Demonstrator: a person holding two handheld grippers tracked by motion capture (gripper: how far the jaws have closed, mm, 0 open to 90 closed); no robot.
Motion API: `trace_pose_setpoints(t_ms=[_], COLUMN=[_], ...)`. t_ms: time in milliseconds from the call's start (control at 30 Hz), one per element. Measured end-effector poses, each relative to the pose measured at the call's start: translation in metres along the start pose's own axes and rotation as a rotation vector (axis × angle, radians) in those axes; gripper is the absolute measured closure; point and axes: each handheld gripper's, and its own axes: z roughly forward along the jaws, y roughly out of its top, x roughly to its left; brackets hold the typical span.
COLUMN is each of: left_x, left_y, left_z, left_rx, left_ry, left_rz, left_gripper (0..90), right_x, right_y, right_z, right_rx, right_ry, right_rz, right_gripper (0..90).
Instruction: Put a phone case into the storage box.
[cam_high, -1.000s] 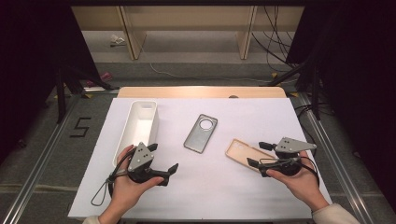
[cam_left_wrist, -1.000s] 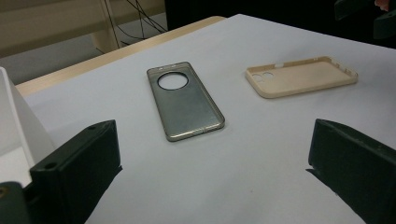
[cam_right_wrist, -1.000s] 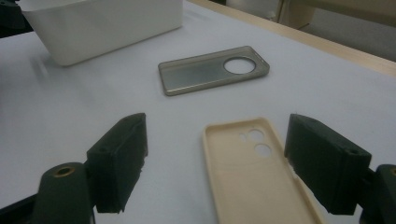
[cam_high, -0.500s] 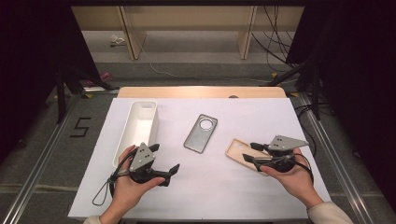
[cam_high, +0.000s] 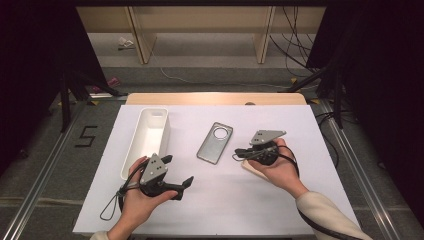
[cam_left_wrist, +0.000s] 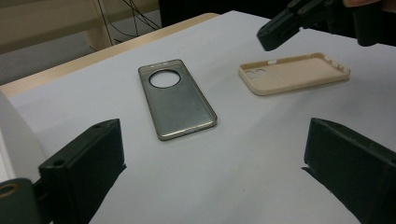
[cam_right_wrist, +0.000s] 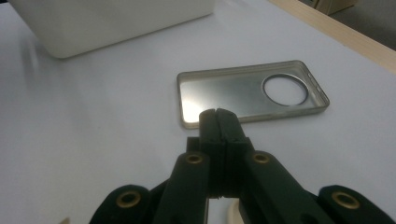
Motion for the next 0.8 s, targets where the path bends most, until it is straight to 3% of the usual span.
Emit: trace_pose_setpoints(t_ms=[300,600,800], left_x=[0.000,0.000,0.000], left_y=[0.000,-0.001,-0.001], left_z=[0.000,0.000,0.000], left_rx=[0.001,0.002,0.003], left_ry=[-0.001,-0.002,-0.006], left_rz=[0.003,0.002,0.003], left_gripper=[4.5,4.6,4.7], right_x=[-0.001,0.003,0.005], right_y=[0.015,0.019,0.018], right_z=[0.047,0.082,0.095], right_rx=[0.075,0.143,0.181], right_ry=[-0.003,0.003,0.002], right_rz=[-0.013,-0.018,-0.025], right_gripper=[90.0,90.0,90.0])
